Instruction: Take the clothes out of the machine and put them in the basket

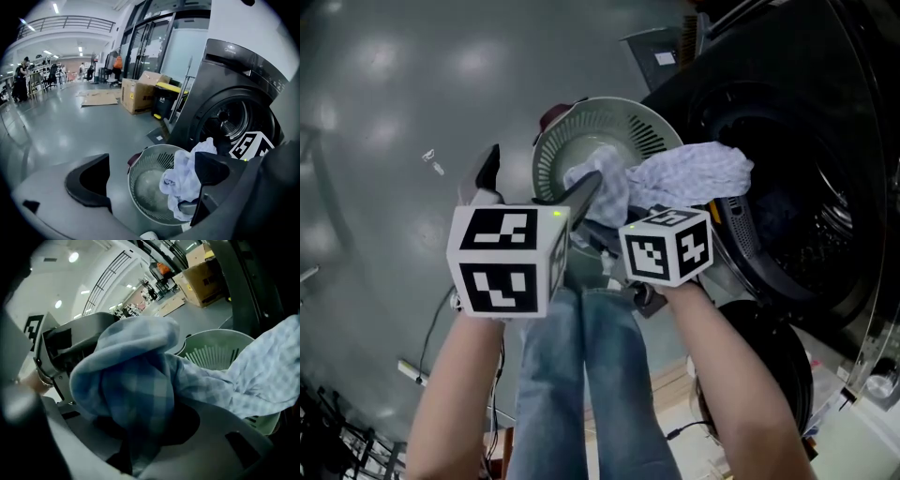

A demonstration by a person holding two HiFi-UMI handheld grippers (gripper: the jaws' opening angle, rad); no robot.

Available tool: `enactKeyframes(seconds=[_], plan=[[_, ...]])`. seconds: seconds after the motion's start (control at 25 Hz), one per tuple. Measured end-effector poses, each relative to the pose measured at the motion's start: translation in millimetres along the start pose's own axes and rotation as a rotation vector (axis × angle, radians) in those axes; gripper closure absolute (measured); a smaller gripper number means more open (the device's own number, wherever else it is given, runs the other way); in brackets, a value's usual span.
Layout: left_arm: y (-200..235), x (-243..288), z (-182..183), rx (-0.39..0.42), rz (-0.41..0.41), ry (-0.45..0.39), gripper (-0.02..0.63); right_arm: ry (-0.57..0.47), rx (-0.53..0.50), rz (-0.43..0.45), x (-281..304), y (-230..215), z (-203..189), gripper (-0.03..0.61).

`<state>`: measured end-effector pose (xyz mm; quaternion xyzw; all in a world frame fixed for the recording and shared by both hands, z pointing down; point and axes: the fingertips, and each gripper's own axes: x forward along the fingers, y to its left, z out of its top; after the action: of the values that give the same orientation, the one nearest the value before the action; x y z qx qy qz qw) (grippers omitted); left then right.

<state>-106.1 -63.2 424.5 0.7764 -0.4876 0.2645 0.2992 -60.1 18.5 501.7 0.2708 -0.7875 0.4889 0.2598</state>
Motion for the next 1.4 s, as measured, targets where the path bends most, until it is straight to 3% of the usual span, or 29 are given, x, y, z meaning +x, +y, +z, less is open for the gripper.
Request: enactKeyframes(seconds=[0.08, 0.28, 0.36, 0.4, 0.44, 0.6, 0.92, 1.2, 1.4], plan=[[1, 2, -2, 0.003, 0.005, 0.004, 0.048, 0.032, -0.026, -0.057, 3, -9, -6, 0.454], [-3, 6, -8, 0.004, -0.002, 0.017, 0.048, 0.058, -0.068, -0.445, -16, -81, -13, 0.421], [-5, 9, -12, 0.007, -0.004, 0.023, 0.047, 0.058, -0.068, -0.572, -28, -109, -15, 0.276], [-6, 10, -14, 0.008, -0.005, 0.025, 0.047, 0.057, -0.081, -0.609, -33, -118, -15, 0.173], [-9, 12, -15, 0.009, -0.008, 0.027, 0.048, 0.052, -0.101, -0.636, -37, -125, -15, 0.117], [-18, 16, -21, 0.004, -0.02, 0.038, 0.048, 0.042, -0.186, -0.709, -54, -140, -11, 0.089], [-45, 31, -30, 0.029, -0.063, 0.064, 0.048, 0.043, -0.233, -0.813, -93, -167, -18, 0.089], [-96, 59, -40, 0.015, -0.12, 0.097, 0.047, -0.047, -0.262, -1.05, -167, -219, -4, 0.09], [-132, 72, -53, 0.025, -0.19, 0.132, 0.048, 0.006, -0.196, -1.288, -241, -276, -14, 0.089]])
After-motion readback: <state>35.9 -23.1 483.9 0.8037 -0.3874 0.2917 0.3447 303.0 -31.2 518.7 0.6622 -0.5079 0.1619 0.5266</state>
